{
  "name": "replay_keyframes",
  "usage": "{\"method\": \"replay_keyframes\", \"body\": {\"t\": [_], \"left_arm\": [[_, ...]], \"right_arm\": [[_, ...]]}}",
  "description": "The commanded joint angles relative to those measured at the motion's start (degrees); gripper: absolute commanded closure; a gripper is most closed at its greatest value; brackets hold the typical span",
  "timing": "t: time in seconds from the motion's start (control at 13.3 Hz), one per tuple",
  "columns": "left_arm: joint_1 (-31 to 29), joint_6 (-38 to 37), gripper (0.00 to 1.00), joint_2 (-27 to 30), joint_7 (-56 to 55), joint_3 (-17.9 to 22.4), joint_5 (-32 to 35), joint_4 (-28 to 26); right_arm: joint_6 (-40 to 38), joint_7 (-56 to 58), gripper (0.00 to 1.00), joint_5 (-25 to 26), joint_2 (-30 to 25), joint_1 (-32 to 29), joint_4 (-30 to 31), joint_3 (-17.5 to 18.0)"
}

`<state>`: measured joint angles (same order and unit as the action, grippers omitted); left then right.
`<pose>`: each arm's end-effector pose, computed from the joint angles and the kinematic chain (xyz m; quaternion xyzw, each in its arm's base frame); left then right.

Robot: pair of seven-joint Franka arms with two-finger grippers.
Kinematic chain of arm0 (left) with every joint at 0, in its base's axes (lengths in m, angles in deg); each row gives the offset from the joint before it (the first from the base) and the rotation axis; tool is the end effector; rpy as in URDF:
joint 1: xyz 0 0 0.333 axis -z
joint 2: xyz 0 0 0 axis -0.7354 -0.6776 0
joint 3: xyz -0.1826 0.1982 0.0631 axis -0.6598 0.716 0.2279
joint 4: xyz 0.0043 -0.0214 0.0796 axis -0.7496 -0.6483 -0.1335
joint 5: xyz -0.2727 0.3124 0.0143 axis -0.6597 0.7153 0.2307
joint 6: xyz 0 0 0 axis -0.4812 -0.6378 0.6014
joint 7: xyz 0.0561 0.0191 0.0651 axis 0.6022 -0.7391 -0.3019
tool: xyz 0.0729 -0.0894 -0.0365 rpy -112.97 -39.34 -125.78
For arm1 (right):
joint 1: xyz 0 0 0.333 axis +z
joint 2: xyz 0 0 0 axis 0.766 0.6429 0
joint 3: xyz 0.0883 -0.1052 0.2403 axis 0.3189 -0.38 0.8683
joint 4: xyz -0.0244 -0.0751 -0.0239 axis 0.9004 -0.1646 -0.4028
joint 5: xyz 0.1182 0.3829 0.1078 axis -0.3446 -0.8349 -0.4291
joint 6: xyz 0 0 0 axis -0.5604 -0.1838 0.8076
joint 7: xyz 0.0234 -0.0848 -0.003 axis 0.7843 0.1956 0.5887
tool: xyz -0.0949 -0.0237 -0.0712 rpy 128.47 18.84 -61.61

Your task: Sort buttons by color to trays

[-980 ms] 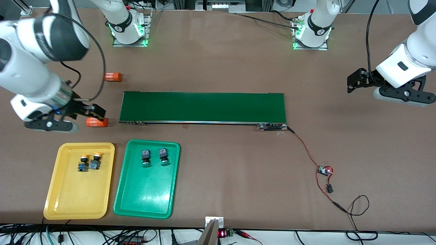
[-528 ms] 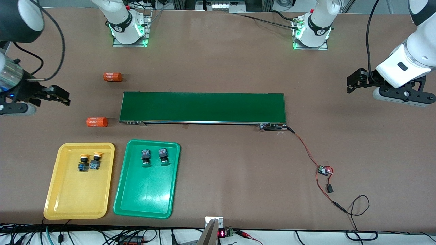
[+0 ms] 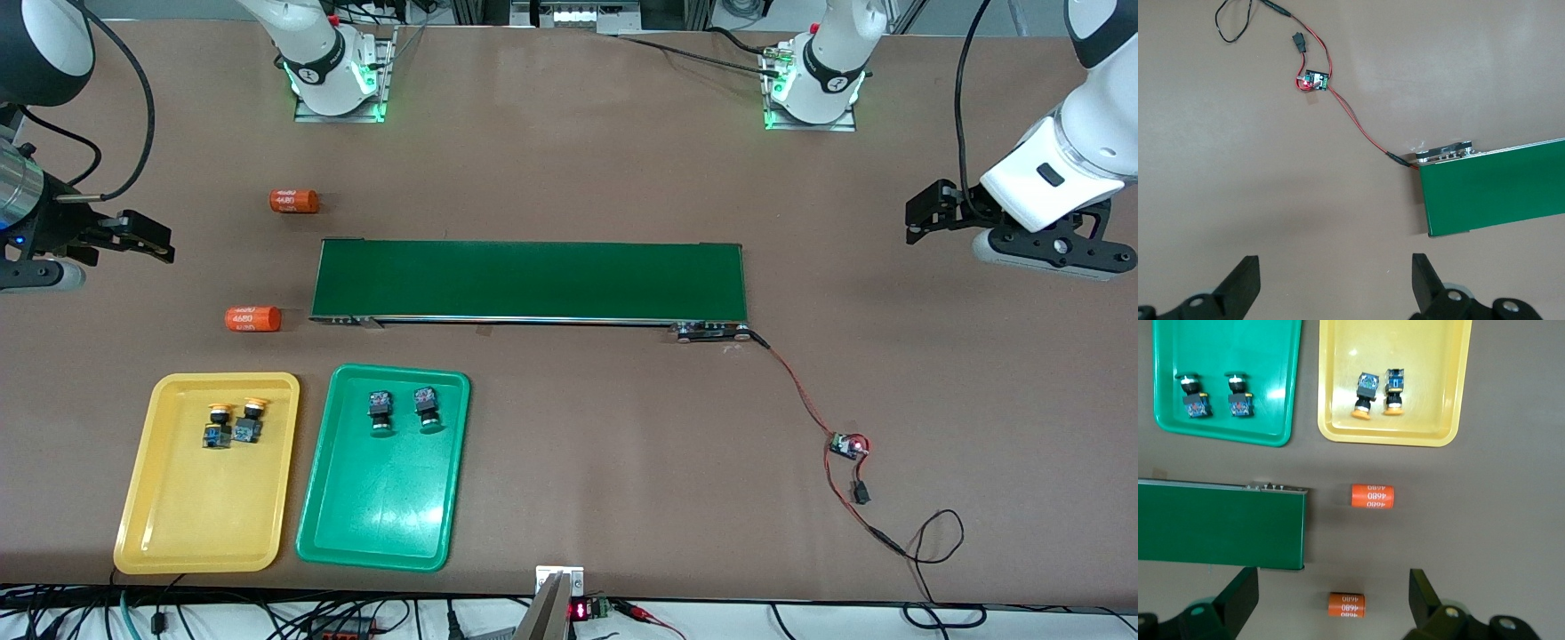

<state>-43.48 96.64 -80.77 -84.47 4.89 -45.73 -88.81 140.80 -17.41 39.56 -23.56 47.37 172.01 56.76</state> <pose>0.5920 -0.0695 0.5416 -0.9962 0.0856 0.0148 0.0017 0.6063 -0.0078 0.5005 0.9988 0.0332 -0.0318 0.0196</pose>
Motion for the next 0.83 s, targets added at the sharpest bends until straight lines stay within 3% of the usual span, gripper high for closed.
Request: {"method": "replay_keyframes", "body": {"t": [0.0,0.75], "left_arm": [[0.1,-0.4,0.00,-0.7,0.6,0.1,0.0,1.5],[0.3,-0.3,0.00,-0.7,0.6,0.1,0.0,1.6]], "right_arm": [[-1.0,2.8,0.00,-1.2,-1.8,-1.2,1.4,0.2],[-2.4,-2.0,0.00,-0.4,-1.6,-0.8,0.9,0.6]]}}
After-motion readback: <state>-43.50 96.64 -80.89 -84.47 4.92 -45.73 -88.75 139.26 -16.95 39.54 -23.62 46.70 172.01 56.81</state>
